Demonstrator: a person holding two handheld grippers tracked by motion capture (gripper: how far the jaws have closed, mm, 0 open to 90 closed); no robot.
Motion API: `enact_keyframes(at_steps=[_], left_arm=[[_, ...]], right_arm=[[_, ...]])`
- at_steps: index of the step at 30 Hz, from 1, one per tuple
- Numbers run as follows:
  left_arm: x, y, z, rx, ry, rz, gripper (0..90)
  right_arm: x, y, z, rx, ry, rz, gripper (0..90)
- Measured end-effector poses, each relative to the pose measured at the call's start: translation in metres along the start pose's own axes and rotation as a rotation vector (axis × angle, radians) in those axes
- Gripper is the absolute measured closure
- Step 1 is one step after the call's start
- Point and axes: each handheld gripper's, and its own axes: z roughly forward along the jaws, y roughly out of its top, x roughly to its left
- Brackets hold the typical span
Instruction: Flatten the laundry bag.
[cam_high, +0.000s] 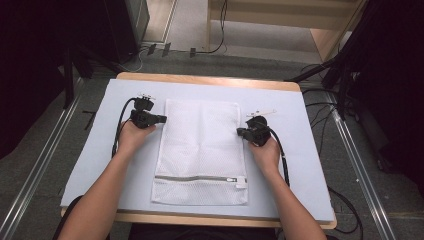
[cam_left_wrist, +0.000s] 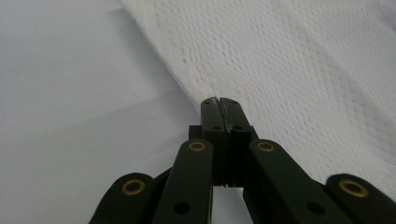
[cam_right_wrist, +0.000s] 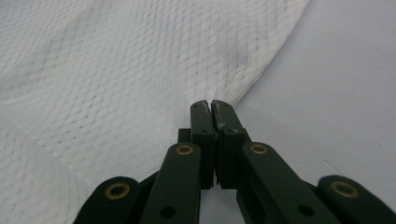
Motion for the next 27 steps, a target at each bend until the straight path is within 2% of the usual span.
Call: enact_keyframes(at_steps=[8,15,18,20,21,22,23,24,27], left_arm=[[0.001,-0.001,0.002,-0.005,0.017,0.010,90.0],[0.001,0.000,0.003,-0.014,0.006,0.004,90.0],[-0.001,-0.001,0.003,-0.019,0.012,0.023,89.5],[-0.001,-0.001,0.003,-0.020,0.017,0.025,86.3],[0.000,-0.001,0.003,-0.022,0.016,0.022,82.3],[0.000,-0.001,0.003,-0.023,0.017,0.018,78.4],[0.000,-0.001,0.002,-0.021,0.023,0.020,78.4],[-0.001,-0.001,-0.001,-0.028,0.037,0.043,72.1],[-0.002,-0.001,-0.004,-0.037,0.030,0.046,65.3]], right_arm=[[-0.002,0.001,0.002,-0.015,-0.013,-0.004,90.0],[-0.003,0.000,0.000,-0.009,-0.007,0.017,89.8],[-0.004,-0.001,-0.001,-0.005,-0.003,0.021,89.7],[-0.004,-0.001,-0.001,-0.006,-0.002,0.022,89.3],[-0.004,-0.001,-0.001,-0.010,0.001,0.023,84.0],[-0.004,-0.001,-0.002,-0.010,0.001,0.023,81.4],[-0.004,-0.001,-0.002,-0.010,0.001,0.023,81.4],[-0.005,-0.001,-0.003,-0.014,0.005,0.025,76.9],[-0.006,0.000,-0.008,-0.024,0.014,0.034,74.2]])
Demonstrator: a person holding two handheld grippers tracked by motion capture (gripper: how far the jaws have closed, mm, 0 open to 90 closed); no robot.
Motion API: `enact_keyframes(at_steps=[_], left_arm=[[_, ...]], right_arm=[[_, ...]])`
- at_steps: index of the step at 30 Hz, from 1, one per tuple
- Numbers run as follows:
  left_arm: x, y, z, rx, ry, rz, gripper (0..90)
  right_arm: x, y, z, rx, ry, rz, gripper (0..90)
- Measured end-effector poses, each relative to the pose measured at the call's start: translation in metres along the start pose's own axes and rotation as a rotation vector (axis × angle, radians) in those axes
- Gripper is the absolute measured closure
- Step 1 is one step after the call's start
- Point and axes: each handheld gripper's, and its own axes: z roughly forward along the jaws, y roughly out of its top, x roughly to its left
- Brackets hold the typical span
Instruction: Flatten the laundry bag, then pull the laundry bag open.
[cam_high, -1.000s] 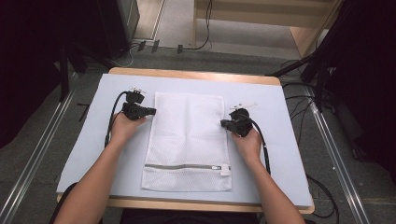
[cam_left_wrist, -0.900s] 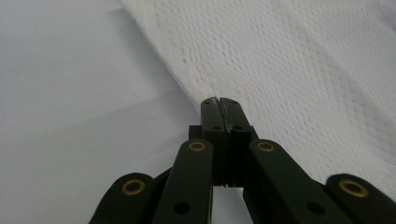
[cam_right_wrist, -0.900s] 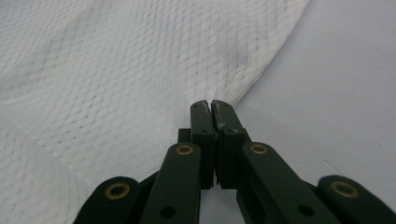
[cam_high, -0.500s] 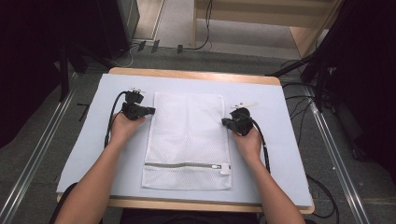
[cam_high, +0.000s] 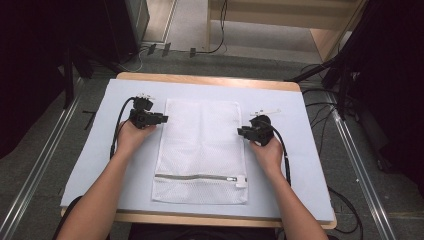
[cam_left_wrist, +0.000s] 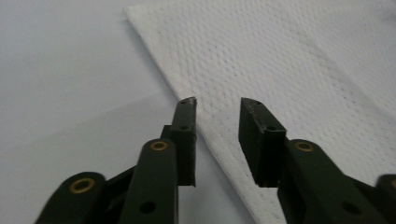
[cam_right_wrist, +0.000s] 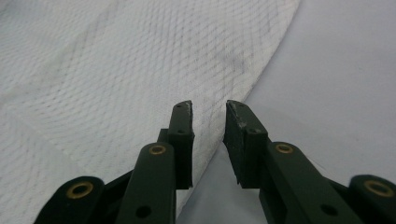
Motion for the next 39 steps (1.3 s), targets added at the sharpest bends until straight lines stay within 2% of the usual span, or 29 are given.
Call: enact_keyframes(at_steps=[4,6,8,10,11,14,15,19,23,25,29,34,39], left_arm=[[-0.004,0.001,-0.007,0.002,-0.033,0.006,62.2],[-0.007,0.001,-0.011,0.024,-0.057,0.011,59.1],[-0.012,-0.002,-0.016,0.031,-0.058,0.029,57.7],[-0.014,-0.003,-0.018,0.032,-0.058,0.031,56.3],[-0.017,-0.006,-0.023,0.034,-0.069,0.032,56.1],[-0.022,-0.007,-0.027,0.038,-0.073,0.048,55.5],[-0.023,-0.007,-0.030,0.038,-0.081,0.051,54.5],[-0.031,-0.008,-0.035,0.025,-0.107,0.034,52.9],[-0.044,-0.010,-0.039,0.031,-0.112,0.068,49.3],[-0.049,-0.012,-0.041,0.026,-0.112,0.080,49.2],[-0.064,-0.016,-0.046,0.031,-0.139,0.093,46.7],[-0.079,-0.018,-0.049,0.035,-0.163,0.105,46.3],[-0.095,-0.016,-0.047,0.041,-0.188,0.140,46.2]], right_arm=[[0.001,0.001,-0.008,-0.013,0.011,-0.005,73.6],[0.003,0.001,-0.013,-0.020,0.021,-0.007,72.8],[0.005,-0.001,-0.019,-0.023,0.023,-0.025,71.3],[0.006,-0.002,-0.021,-0.021,0.022,-0.023,71.3],[0.007,-0.006,-0.028,-0.027,0.033,-0.032,71.3],[0.010,-0.008,-0.036,-0.029,0.035,-0.041,71.3],[0.011,-0.010,-0.044,-0.044,0.049,-0.045,71.3],[0.014,-0.014,-0.053,-0.050,0.078,-0.045,70.3],[0.022,-0.028,-0.064,-0.044,0.100,-0.078,68.2],[0.022,-0.031,-0.066,-0.044,0.107,-0.081,68.2],[0.025,-0.041,-0.073,-0.041,0.122,-0.085,67.7],[0.031,-0.051,-0.080,-0.020,0.137,-0.096,71.4],[0.038,-0.059,-0.081,0.001,0.152,-0.106,74.5]])
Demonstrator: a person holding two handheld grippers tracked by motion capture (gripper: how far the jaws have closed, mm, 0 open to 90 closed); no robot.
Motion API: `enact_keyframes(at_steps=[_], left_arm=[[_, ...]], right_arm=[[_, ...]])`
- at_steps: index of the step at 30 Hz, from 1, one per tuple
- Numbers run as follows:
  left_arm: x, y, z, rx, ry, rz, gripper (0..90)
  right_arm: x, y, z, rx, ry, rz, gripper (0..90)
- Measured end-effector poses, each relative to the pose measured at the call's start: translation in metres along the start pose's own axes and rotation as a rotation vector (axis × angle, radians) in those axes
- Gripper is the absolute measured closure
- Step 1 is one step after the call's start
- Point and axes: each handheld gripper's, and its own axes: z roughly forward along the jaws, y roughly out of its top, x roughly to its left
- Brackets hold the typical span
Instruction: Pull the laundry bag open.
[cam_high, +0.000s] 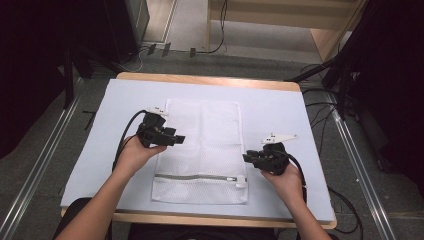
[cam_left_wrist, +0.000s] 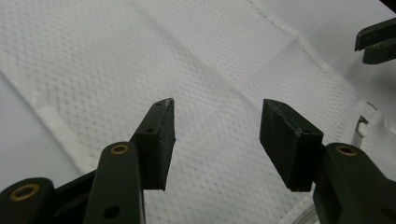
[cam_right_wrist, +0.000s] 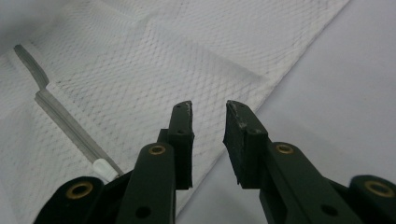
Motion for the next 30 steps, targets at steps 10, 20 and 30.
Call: enact_keyframes(at_steps=[10,20,30], left_arm=[[-0.024,0.002,0.009,0.015,-0.046,0.028,46.2],[-0.049,0.000,0.026,0.034,-0.092,0.069,48.4],[-0.067,0.000,0.041,0.059,-0.117,0.122,48.5]], right_arm=[[0.010,-0.005,0.005,0.022,0.012,-0.027,80.2],[0.015,-0.022,-0.002,0.057,0.022,-0.019,89.5],[0.021,-0.027,0.005,0.104,0.041,-0.057,90.0]])
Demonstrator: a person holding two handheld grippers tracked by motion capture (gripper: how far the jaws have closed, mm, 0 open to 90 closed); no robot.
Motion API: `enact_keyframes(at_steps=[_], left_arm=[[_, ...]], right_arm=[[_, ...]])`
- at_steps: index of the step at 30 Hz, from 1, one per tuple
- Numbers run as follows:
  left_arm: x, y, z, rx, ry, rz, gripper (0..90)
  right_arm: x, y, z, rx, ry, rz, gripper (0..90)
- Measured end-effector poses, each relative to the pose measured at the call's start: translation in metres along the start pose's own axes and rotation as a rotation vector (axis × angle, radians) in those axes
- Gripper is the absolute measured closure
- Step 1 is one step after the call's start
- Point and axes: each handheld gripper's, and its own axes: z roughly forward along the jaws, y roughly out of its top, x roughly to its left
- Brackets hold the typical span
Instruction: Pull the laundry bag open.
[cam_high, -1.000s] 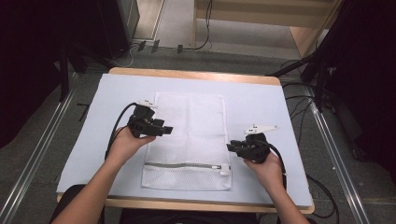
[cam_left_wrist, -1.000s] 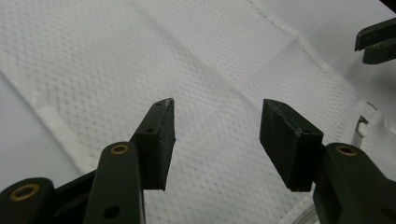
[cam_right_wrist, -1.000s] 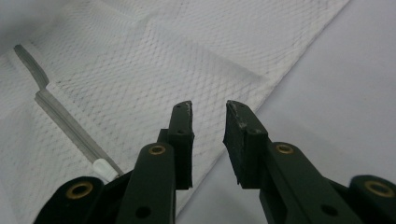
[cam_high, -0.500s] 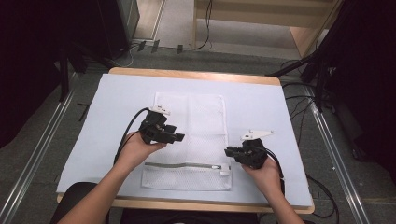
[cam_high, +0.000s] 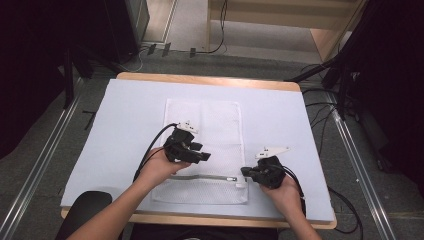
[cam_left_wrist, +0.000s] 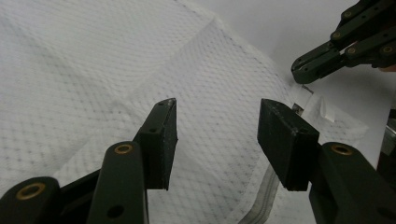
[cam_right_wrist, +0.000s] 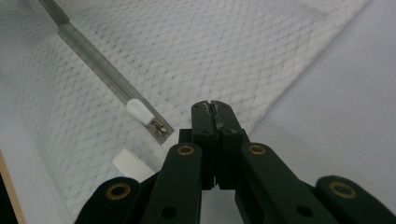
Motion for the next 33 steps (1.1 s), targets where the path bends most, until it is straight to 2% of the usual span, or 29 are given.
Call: enact_keyframes(at_steps=[9,11,16,17,18,21,30,33], left_arm=[[-0.012,0.002,0.012,0.013,-0.024,0.027,49.3],[-0.014,0.002,0.014,0.014,-0.028,0.025,49.5],[-0.018,0.003,0.020,0.022,-0.055,0.025,51.1],[-0.019,0.003,0.021,0.028,-0.060,0.029,51.9],[-0.021,0.002,0.023,0.033,-0.064,0.035,53.7],[-0.026,0.001,0.028,0.044,-0.074,0.031,55.9],[-0.041,-0.004,0.042,0.086,-0.110,0.067,67.7],[-0.043,-0.004,0.045,0.099,-0.124,0.059,73.9]], right_arm=[[0.003,-0.004,-0.002,0.007,0.020,-0.007,90.0],[0.003,-0.006,0.000,0.016,0.038,-0.013,90.0],[0.007,-0.007,0.002,0.028,0.026,-0.034,90.0],[0.007,-0.008,0.004,0.036,0.018,-0.046,90.0],[0.009,-0.008,0.005,0.034,0.008,-0.079,90.0],[0.011,-0.008,0.005,0.034,-0.003,-0.100,90.0],[0.007,-0.012,0.006,0.006,0.027,-0.103,90.0],[0.007,-0.012,0.006,0.003,0.025,-0.111,90.0]])
